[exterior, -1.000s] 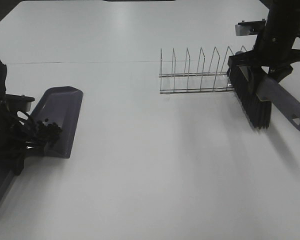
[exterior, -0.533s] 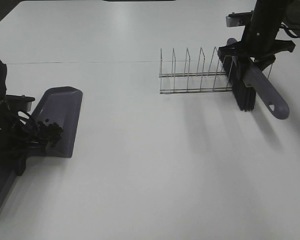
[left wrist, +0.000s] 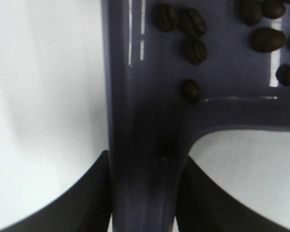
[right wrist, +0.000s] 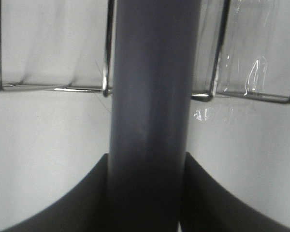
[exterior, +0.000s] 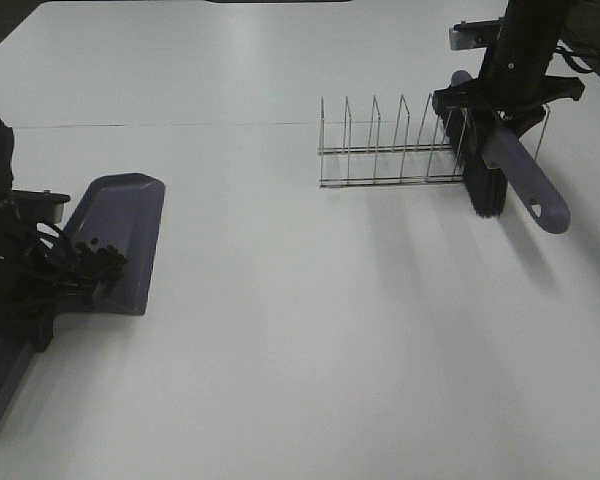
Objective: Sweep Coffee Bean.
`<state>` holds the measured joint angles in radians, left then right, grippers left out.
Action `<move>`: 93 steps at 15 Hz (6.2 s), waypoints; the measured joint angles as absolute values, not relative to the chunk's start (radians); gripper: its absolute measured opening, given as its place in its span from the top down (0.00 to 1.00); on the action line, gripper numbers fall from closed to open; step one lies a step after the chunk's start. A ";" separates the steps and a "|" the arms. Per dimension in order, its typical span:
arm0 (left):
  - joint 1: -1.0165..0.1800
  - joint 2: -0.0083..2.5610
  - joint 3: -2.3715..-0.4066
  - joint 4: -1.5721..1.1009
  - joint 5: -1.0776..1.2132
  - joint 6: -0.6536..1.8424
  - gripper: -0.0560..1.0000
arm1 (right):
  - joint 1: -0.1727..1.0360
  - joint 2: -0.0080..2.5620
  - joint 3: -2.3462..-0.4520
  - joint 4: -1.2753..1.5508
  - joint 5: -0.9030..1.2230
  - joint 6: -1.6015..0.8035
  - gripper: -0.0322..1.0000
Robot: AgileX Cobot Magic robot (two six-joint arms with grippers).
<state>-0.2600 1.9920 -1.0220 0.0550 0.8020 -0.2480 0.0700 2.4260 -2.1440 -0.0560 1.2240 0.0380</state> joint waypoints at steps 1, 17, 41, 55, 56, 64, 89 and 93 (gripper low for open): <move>-0.260 1.992 -1.027 0.054 0.811 -0.237 0.63 | 0.070 2.423 -2.144 -0.056 1.225 0.036 0.62; -0.283 2.149 -1.338 -0.150 0.891 -0.176 0.63 | 0.070 1.368 -1.164 0.000 1.027 -0.011 0.07; -0.293 1.765 -1.368 0.000 1.042 -0.140 0.22 | 0.070 0.432 -0.464 0.017 1.090 -0.041 0.07; -0.173 1.156 -0.980 0.102 1.196 -0.105 0.23 | 0.214 0.271 -0.460 0.022 1.107 -0.041 0.07; -0.173 1.069 -0.914 0.098 1.197 -0.105 0.23 | 0.217 0.271 -0.460 0.022 1.107 -0.041 0.07; -0.173 0.300 -0.637 0.060 1.200 -0.066 0.23 | 0.217 0.271 -0.460 0.022 1.107 -0.041 0.07; -0.173 -0.007 -0.521 -0.071 1.084 0.051 0.23 | 0.217 -0.004 -0.458 0.021 1.108 -0.041 0.07; -0.162 -0.007 -0.521 -0.071 1.084 0.051 0.23 | 0.088 -0.004 -0.458 0.022 1.108 -0.040 0.07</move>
